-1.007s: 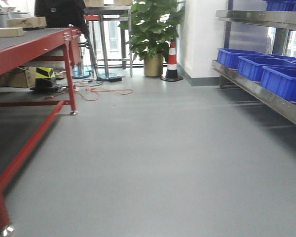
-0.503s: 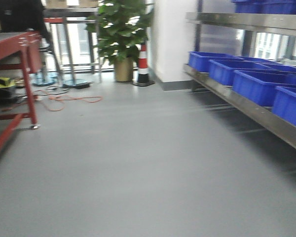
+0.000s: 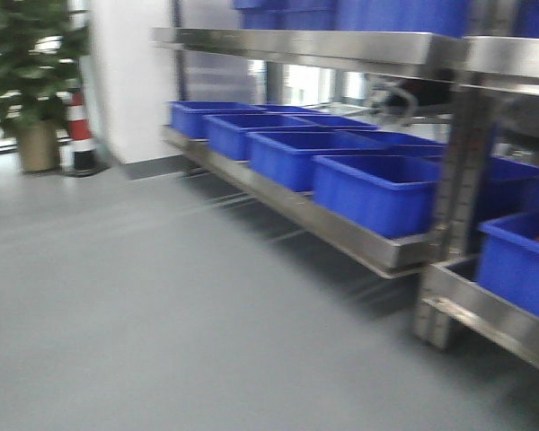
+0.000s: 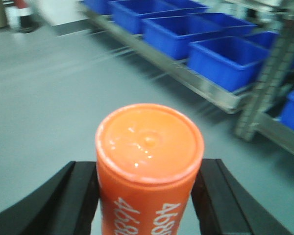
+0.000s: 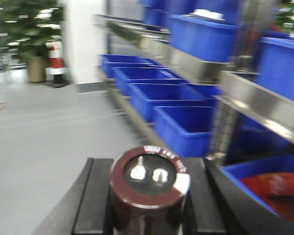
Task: Place cylindrical capacitor in blue bin on shelf
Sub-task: 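Drive the base up to the shelf of blue bins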
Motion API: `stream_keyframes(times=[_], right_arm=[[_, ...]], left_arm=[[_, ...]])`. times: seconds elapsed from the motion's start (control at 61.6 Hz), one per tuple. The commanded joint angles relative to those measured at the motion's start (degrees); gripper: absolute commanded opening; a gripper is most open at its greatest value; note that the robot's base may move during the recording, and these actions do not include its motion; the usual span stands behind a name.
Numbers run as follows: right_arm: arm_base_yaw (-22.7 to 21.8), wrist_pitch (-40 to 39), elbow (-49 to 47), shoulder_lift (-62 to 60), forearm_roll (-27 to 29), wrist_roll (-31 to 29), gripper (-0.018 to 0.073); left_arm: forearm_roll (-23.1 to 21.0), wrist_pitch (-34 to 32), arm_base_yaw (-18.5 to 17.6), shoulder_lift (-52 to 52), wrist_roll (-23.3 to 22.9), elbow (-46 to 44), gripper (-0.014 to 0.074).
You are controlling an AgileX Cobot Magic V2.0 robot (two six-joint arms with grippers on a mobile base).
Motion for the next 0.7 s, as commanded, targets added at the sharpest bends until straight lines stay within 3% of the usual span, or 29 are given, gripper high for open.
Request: stream_keyframes(times=[0.0,0.682], right_arm=[[0.0,-1.7,-0.1,0.0,-0.2,-0.3,-0.0163],[0.0,-1.8,-0.1,0.0,-0.2,-0.3,-0.0163]], left_arm=[[-0.1,-1.1,-0.3,-0.2,-0.2,0.0,-0.0111],[-0.1,-1.1,-0.3,-0.2,-0.2,0.0,-0.0111]])
